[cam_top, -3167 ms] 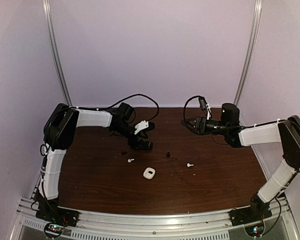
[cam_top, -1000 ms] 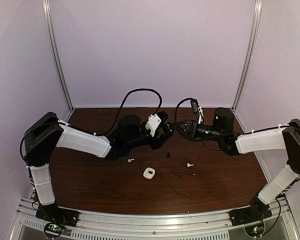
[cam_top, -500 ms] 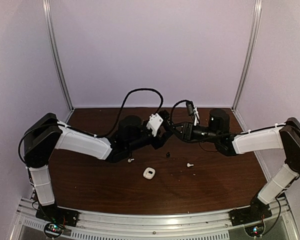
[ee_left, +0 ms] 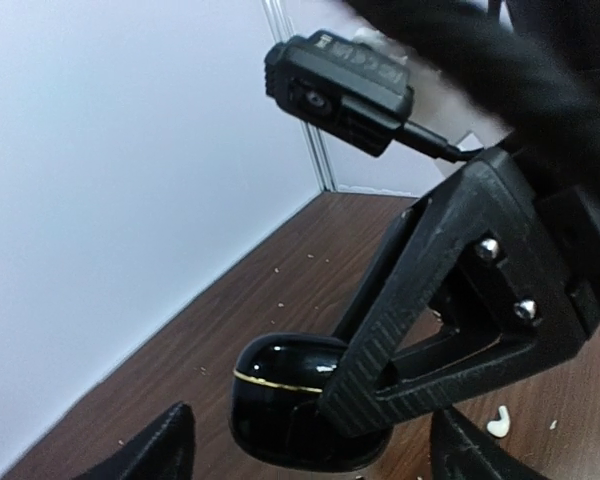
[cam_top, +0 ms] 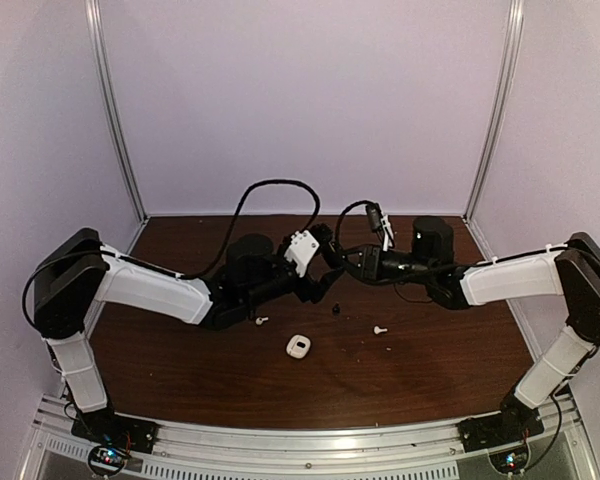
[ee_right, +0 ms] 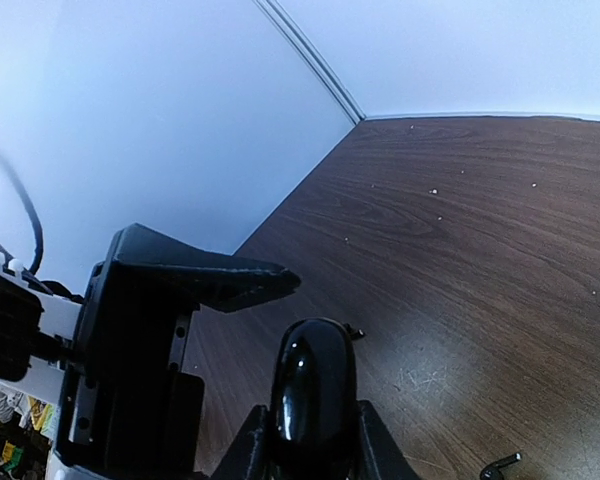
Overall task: Insert the wireless bluetooth earbuds into the charging case
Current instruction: Pass from the left arm to the right, then pass from the right arm to the left
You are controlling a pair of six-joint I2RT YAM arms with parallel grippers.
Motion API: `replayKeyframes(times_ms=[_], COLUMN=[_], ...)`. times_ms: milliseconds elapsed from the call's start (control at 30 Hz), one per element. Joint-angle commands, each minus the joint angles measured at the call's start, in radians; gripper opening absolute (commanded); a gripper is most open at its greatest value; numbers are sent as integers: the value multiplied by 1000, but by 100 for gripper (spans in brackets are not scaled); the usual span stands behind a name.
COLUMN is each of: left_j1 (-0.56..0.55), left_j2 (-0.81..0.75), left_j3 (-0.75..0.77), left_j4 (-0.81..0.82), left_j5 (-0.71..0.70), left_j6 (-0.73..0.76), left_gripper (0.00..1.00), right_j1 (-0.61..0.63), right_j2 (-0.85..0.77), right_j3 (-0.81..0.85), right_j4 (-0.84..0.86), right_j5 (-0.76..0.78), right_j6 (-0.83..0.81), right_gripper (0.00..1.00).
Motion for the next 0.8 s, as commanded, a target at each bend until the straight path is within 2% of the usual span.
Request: replayKeyframes(times_ms=[0,33,167,333,433,533,600,667,767], left_j1=[-4,-4,-4,4,18,45,51,73,148], left_j2=[-112,-134,-232,-303,-395,-557,-649,-682,-665], left_j3=[-59,-83,-170,-199,-219,-346,-434,-408,-348], left_j4=[75,76,68,-73,-172,-83,-6,-93,-230], left_j5=[-42,-41,-17,-2,113,227,244,221,339], left_j6=[-13,-21,-113,-252,-272,-299,-282,-313,-319], left_gripper=[93,97,98,98,98,98,98,98,98], right_j1=[0,-1,-3,-3,0,3,7,18,38], right_j2=[-13,-16,-33,-45,-50,-66,-78,-89,-98], right_j3=[36,40,68,106,119,129,142,158,186], right_j4=[-29,-34,-84,-142,-141,-175,-209,-247,-305], right_j5=[-21,-29,-86,-211,-291,-322,-340,-352,-374], right_j6=[-47,-54,-124,-227,-259,-312,-351,-397,-456], right_gripper=[14,14,14,14,14,14,14,14,14])
